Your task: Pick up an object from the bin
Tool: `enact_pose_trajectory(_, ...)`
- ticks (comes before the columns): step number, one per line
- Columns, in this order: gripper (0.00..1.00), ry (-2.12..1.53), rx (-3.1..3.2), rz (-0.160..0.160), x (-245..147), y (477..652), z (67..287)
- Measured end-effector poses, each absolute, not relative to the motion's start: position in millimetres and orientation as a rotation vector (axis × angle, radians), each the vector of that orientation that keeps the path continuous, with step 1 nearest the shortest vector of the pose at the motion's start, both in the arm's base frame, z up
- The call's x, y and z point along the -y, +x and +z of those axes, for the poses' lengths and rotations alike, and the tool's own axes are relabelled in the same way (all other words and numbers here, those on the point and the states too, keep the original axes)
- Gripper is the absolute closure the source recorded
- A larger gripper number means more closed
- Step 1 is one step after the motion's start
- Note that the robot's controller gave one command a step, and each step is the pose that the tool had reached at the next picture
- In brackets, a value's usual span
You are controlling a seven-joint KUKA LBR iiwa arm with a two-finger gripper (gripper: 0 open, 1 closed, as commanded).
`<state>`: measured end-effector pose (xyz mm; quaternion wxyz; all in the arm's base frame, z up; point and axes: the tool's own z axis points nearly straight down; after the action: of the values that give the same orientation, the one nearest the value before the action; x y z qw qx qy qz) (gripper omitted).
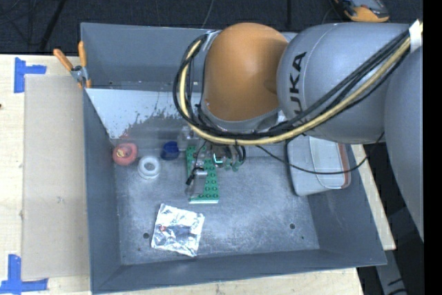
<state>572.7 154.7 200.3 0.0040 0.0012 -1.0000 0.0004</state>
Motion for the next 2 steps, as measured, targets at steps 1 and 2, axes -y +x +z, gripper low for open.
enact_pose_trajectory(1, 0.00, 0.626, 3.074, 0.004, -71.5, 593.8, 144.7)
enact_pose_trajectory(2, 0.00, 1.041, 2.963, -0.002, -83.8, 612.7, 73.8)
